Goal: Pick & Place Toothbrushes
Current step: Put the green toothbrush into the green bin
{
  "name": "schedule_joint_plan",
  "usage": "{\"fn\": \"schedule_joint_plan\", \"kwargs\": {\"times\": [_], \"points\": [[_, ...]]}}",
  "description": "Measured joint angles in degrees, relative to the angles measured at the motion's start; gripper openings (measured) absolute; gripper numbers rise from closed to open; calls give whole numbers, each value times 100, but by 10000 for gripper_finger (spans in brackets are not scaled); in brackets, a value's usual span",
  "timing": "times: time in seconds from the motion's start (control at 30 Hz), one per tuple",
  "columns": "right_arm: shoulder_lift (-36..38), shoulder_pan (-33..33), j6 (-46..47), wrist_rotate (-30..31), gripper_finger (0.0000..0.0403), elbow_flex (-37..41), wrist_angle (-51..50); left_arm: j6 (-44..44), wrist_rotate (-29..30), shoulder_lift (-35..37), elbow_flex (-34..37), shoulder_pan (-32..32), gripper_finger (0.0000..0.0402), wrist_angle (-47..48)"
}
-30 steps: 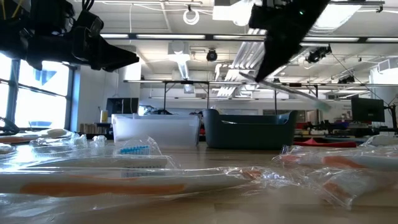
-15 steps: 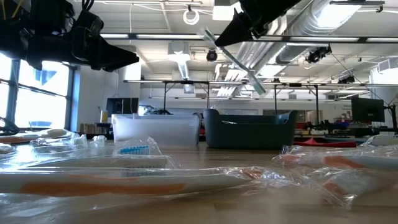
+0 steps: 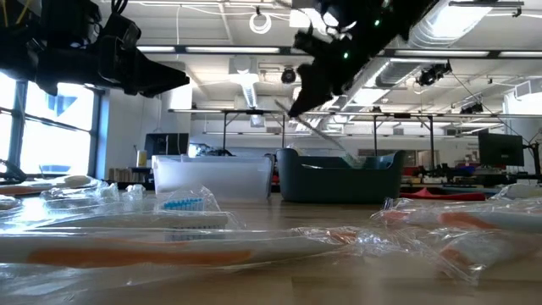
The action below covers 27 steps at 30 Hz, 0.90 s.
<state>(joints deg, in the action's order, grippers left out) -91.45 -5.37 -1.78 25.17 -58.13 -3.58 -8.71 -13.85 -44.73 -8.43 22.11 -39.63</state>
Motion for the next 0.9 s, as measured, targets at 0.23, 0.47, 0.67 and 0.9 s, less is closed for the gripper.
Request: {"fn": "schedule_joint_plan", "kwargs": {"times": [0.23,0.47,0.67,0.9], "points": [[-390,-318,172,-3,42,2,-46,-4,0,0,0,1,171,1],[-419,-512,1043,-169,40,2,-174,-4,0,0,0,0,171,18],[-419,-559,1381,-464,40,2,-711,-4,0,0,0,2,171,26],[-419,-558,1703,-735,45,2,-1079,-11,0,0,0,2,171,28]]}}
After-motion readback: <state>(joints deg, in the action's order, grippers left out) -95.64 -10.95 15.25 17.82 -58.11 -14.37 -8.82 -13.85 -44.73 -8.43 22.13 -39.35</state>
